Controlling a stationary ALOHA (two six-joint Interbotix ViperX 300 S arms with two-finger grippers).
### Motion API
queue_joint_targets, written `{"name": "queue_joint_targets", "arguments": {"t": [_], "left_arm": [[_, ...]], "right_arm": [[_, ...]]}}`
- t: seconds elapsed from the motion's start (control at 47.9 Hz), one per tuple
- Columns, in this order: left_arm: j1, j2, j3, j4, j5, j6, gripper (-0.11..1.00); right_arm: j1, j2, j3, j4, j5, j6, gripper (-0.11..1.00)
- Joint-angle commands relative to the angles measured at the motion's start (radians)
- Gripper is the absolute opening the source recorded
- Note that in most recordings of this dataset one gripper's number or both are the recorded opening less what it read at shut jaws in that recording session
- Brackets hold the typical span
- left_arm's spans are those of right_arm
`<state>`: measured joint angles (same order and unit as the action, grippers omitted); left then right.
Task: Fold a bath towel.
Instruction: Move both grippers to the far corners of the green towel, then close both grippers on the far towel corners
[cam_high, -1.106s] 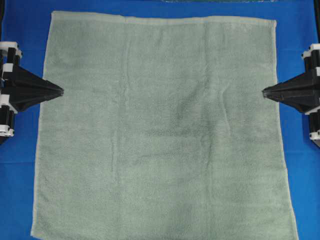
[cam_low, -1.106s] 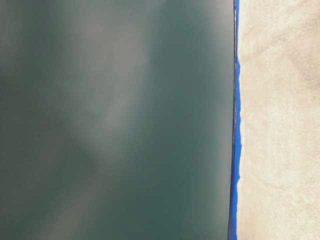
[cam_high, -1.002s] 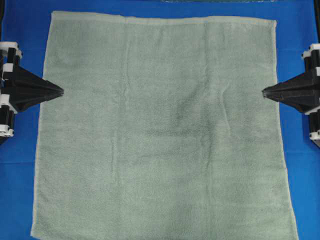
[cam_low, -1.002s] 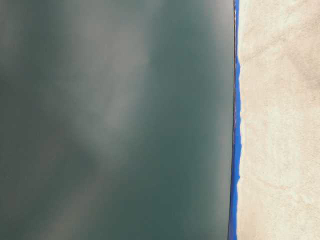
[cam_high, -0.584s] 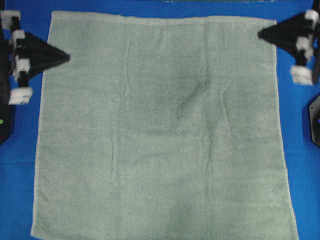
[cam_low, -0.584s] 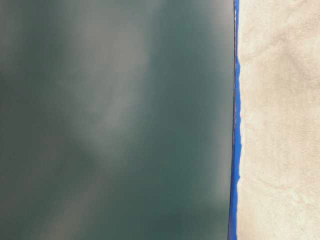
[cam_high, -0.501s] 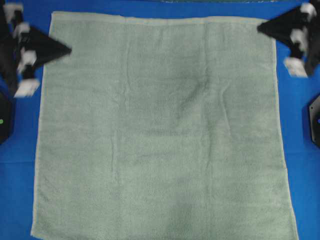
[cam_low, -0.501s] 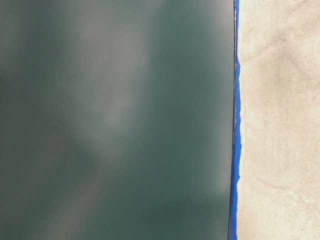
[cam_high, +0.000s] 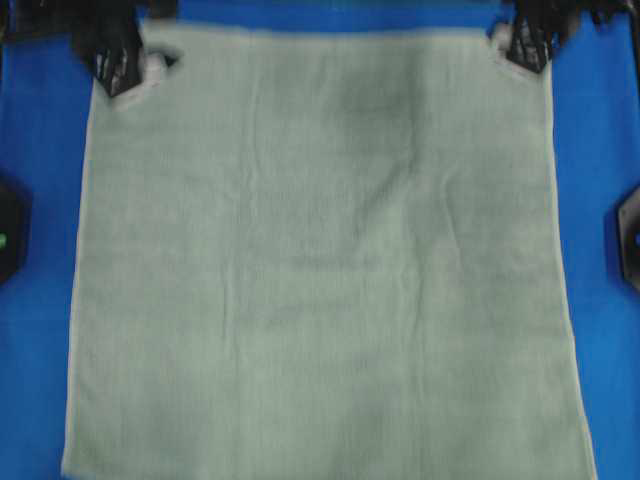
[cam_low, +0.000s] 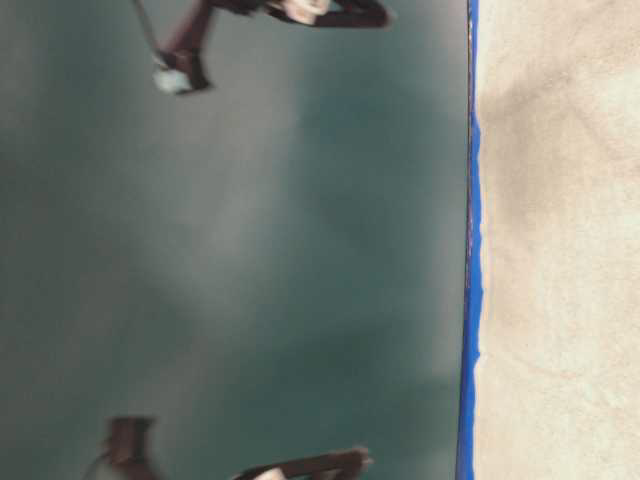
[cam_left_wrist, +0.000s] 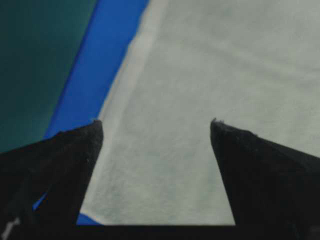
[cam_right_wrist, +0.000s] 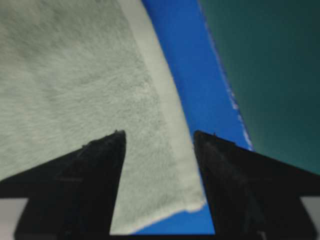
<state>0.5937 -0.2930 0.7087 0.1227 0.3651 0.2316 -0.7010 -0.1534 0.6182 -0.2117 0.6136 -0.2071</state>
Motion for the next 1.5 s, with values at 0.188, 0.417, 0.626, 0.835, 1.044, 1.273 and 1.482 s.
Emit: {"name": "queue_joint_targets", "arguments": {"t": [0.188,0.417,0.626,0.835,1.044,1.273,1.482], "left_arm": [[0.126,0.262,-0.026,0.049,-0.184,0.000,0.84],[0.173,0.391,-0.037,0.060,-0.302,-0.002,0.84],[0.184,0.434,-0.032,0.060,-0.311,-0.003,0.84],[0.176,0.426,-0.009,0.060,-0.279,-0.006,0.81],[0.167,0.423,0.000,0.060,-0.178,-0.005,0.37],[0.161,0.394,-0.005,0.060,-0.127,-0.005,0.04],[0.164,0.227,-0.054,0.060,0.009,-0.003,0.04]], "right_arm": [[-0.080,0.204,-0.012,-0.003,-0.160,-0.025,0.61],[-0.114,0.268,-0.006,-0.008,-0.255,-0.026,0.61],[-0.118,0.311,0.017,0.002,-0.296,-0.023,0.60],[-0.118,0.322,0.043,0.023,-0.348,-0.017,0.57],[-0.118,0.319,0.049,0.034,-0.328,-0.017,0.08],[-0.118,0.293,0.054,0.034,-0.325,-0.014,0.07],[-0.117,0.152,0.055,0.037,-0.281,0.021,0.07]]}}
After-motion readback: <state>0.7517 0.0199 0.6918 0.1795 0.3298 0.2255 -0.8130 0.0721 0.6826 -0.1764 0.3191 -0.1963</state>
